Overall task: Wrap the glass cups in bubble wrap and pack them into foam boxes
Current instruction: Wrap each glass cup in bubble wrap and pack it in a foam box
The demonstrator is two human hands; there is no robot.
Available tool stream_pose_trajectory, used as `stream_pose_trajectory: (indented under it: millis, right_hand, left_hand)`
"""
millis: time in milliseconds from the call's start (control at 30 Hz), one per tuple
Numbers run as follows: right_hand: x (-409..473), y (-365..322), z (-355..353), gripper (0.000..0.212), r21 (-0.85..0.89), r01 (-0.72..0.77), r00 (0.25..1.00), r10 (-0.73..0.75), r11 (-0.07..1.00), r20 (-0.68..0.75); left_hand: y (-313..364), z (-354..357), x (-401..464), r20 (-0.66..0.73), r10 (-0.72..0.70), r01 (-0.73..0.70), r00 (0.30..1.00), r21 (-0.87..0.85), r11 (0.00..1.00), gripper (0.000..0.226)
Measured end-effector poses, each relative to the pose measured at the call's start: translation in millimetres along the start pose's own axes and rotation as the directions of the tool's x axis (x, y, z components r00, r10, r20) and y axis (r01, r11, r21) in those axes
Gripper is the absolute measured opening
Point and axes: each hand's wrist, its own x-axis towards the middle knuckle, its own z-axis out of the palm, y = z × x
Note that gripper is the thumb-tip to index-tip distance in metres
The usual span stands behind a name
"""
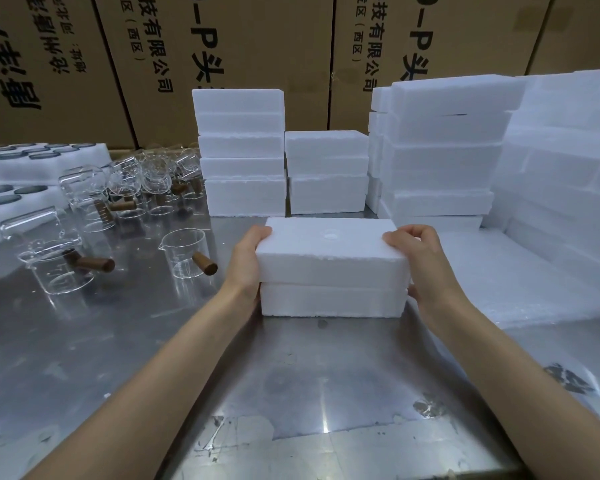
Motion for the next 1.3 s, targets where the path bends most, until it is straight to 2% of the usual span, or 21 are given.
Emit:
stream_pose_trajectory:
  millis: [233,367,433,600,767,900,1000,1067,1167,1300]
  right_hand:
    - [2.6,3.8,-0.1,0.02,0.001,-0.103,0.993,0.103,0.995,0.054]
    - [5.6,3.9,2.8,0.039,-0.004,-0.088,0.992,0.088,0.996,0.089]
    - [5.5,2.4,4.6,0.043,0.012,-0.088,0.992,0.086,0.996,0.095]
    - [3.0,-1.7,8.9,0.04,0.053,-0.097,0.993,0.093,0.994,0.078]
    - [4.7,-0.7,11.1,0.046,0.0,-0.062,0.996,0.062,0.998,0.065]
    - [9.1,0.9,15.2,0.048,-0.022,-0.051,0.996,0.053,0.998,0.07]
    - [13.0,1.6,19.6,0.049,-0.035,-0.045,0.997,0.047,0.998,0.058]
    - [16.9,2.1,22.6,0.049,-0.046,-0.047,0.997,0.049,0.998,0.053]
    - [23.7,3.2,27.7,0.049,-0.052,-0.043,0.998,0.045,0.998,0.043]
    - [34.6,6.2,37.2,0.045,-0.024,-0.06,0.998,0.06,0.998,-0.005]
  left_hand:
    - [-6.0,-2.0,3.4,-0.027,0.0,0.0,1.0,0.026,1.0,0.025]
    - [-7.4,-3.4,3.2,0.024,-0.014,0.014,1.0,0.0,1.0,0.02]
    - [-7.4,-2.9,3.4,0.039,-0.002,0.003,0.999,-0.023,1.0,0.033]
    - [-5.4,-3.6,7.5,0.062,0.023,-0.023,0.998,0.0,1.0,0.044]
    - [-5.8,-4.4,14.6,0.055,0.011,-0.012,0.998,0.012,1.0,0.041]
    - [-6.4,-5.4,25.9,0.029,0.018,-0.02,0.999,0.074,0.997,0.047]
    - [-4.1,-6.8,37.0,-0.029,-0.024,0.025,0.999,0.057,0.998,0.05]
    - [-2.6,-9.9,48.3,-0.158,-0.026,0.032,0.987,0.032,0.999,0.061]
    - [1.9,-14.9,56.4,-0.381,0.029,0.002,0.924,0.08,0.997,0.071]
    - [4.3,-19.1,57.2,-0.524,0.089,0.003,0.847,0.171,0.985,0.066]
